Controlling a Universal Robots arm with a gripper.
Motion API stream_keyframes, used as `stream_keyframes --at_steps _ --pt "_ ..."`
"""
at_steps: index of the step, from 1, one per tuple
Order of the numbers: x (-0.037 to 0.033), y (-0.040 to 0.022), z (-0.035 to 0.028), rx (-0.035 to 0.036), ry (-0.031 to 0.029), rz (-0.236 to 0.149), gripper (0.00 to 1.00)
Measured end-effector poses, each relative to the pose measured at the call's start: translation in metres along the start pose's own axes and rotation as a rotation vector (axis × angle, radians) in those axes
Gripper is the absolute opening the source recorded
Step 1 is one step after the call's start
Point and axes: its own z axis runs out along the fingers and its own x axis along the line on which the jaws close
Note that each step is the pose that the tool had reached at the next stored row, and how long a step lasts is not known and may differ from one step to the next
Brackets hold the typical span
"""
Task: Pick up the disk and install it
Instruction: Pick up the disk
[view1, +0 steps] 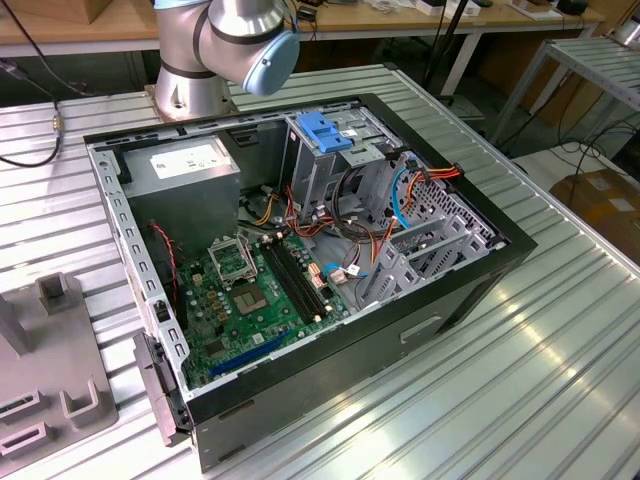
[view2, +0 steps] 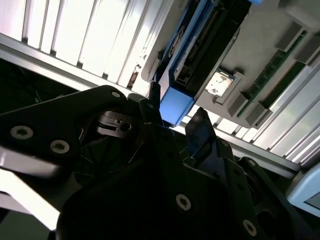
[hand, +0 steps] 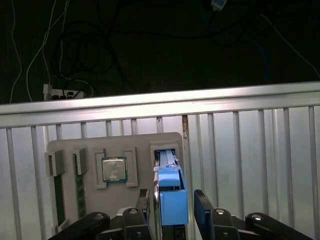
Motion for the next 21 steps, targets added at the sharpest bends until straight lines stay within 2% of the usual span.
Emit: stream_keyframes --at_steps 5,6,7,8,9,21 --pt "0.0011 -0.0001 0.0020 0.0005 0.0011 -0.003 0.48" --pt "0.0013 -0.0001 0.0056 0.0018 0.0011 -0.010 0.49" --pt "0.0012 0.0000 0.0110 0.0017 -0.0001 -0.014 0.56" --pt "0.0011 0.0001 0.0173 0.0013 -0.0047 -0.015 0.56" --pt "0.0010 0.0001 0.0195 0.0009 -0.0092 -0.015 0.56" --pt "0.0013 0.0001 0.0200 0.0011 -0.0097 -0.015 0.56"
